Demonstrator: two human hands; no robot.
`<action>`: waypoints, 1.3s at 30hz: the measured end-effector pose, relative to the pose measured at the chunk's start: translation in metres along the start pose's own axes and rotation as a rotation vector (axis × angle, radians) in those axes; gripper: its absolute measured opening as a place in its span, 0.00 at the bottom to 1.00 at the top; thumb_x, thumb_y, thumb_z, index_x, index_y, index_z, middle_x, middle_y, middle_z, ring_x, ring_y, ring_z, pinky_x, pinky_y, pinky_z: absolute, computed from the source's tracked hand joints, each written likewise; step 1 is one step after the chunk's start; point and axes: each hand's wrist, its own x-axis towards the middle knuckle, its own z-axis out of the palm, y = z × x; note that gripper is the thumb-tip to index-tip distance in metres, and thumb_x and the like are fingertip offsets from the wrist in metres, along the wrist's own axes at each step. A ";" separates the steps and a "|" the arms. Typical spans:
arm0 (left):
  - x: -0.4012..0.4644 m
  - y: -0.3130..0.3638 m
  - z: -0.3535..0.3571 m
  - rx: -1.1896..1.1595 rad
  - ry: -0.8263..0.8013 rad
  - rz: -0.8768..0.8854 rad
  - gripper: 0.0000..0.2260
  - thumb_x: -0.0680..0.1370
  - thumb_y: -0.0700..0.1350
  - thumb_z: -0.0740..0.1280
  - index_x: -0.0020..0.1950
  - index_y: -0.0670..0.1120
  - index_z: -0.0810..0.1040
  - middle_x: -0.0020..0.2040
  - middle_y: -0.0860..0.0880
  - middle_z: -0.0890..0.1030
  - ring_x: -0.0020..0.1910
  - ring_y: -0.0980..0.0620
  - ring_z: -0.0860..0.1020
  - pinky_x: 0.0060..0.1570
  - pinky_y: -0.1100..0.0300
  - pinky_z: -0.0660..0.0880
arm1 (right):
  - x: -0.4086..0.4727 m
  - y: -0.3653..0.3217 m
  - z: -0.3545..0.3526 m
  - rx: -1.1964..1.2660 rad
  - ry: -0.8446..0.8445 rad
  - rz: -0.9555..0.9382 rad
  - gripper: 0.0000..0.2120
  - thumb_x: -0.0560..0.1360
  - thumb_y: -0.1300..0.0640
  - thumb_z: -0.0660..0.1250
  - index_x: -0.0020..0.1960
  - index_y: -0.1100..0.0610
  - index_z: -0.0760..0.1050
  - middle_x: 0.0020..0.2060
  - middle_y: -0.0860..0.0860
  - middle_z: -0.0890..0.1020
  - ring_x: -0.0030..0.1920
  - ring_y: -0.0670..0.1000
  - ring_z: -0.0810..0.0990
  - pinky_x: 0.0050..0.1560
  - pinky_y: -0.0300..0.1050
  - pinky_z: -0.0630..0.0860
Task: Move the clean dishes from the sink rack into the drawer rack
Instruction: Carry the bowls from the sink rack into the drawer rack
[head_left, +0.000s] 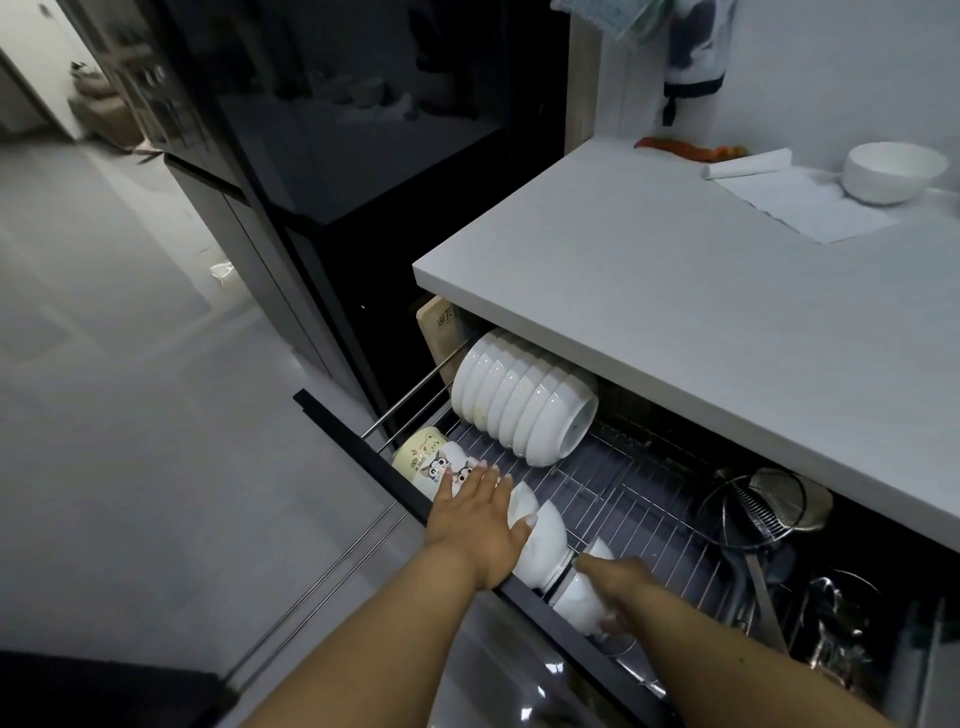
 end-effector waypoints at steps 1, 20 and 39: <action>0.000 0.000 0.001 0.001 0.001 0.000 0.31 0.80 0.62 0.41 0.79 0.47 0.45 0.80 0.49 0.46 0.78 0.52 0.40 0.75 0.45 0.37 | -0.001 0.001 0.001 0.009 0.007 0.004 0.30 0.65 0.51 0.74 0.61 0.62 0.67 0.43 0.61 0.77 0.37 0.61 0.81 0.36 0.58 0.81; -0.025 0.027 -0.021 -0.293 0.030 -0.033 0.29 0.82 0.59 0.49 0.78 0.46 0.52 0.77 0.46 0.60 0.76 0.47 0.57 0.75 0.47 0.50 | -0.043 -0.056 -0.040 -0.193 0.078 -0.329 0.34 0.74 0.38 0.64 0.68 0.63 0.69 0.60 0.59 0.78 0.60 0.58 0.77 0.57 0.45 0.72; -0.103 0.108 -0.105 -0.681 0.227 0.101 0.23 0.82 0.56 0.53 0.73 0.45 0.64 0.59 0.40 0.79 0.59 0.42 0.75 0.59 0.52 0.71 | -0.191 -0.041 -0.142 0.411 0.128 -0.579 0.19 0.79 0.50 0.61 0.56 0.66 0.75 0.35 0.57 0.77 0.34 0.53 0.76 0.33 0.43 0.74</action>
